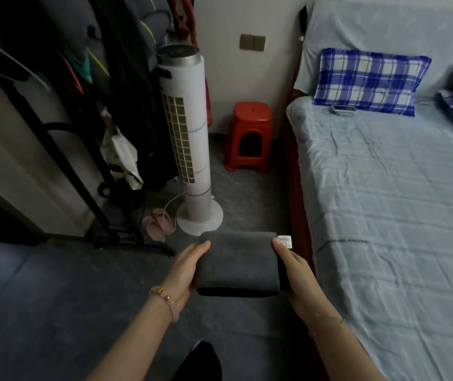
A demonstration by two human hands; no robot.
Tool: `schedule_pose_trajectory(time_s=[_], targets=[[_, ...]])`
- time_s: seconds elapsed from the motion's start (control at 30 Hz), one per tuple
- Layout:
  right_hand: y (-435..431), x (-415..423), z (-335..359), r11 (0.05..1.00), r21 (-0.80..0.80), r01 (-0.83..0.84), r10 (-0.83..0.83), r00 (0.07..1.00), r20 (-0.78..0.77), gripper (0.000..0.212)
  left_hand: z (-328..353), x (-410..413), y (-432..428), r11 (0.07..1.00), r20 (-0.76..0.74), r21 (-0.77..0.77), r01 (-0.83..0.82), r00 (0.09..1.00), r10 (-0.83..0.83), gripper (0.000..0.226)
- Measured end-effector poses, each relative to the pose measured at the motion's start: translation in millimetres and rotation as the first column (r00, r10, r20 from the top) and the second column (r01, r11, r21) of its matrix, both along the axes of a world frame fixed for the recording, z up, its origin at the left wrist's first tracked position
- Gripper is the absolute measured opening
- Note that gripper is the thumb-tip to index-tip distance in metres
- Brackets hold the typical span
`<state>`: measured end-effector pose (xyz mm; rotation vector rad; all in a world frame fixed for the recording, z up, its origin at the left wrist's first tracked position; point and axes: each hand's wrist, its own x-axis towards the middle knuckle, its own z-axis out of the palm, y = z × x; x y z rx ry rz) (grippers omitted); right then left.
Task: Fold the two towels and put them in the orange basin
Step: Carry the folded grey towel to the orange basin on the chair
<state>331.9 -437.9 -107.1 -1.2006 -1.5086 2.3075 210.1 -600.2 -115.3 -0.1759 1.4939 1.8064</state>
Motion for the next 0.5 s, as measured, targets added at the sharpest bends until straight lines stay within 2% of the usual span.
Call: schedule_pose_trajectory(time_s=[0.07,0.27,0.4,0.5], targets=[[21.0,-21.4,-1.4,1.0,0.011,0.017,-0.017,1.0,0.004,0.043,1.3,-23.4,22.9,1.0,-0.004,-0.008,0.024,1.0,-0.024,0.02],[81.8,-91.0,-7.7,0.997,0.005,0.082,-0.082,0.997,-0.003,0.05,-5.8,-98.9,89.3,0.993,-0.019,-0.013,0.122,0.992,-0.122,0.033],[125.1,-144.2,-3.1,0.993,0.017,0.119,-0.119,0.993,0.001,0.047,-8.6,-156.8,137.2,0.986,-0.01,-0.038,0.164,0.986,-0.164,0.03],[160.6,-186.8,1.5,0.992,0.029,0.126,-0.126,0.992,0.008,0.053,-2.5,-202.6,174.2,0.979,-0.015,-0.044,0.199,0.98,-0.2,0.022]])
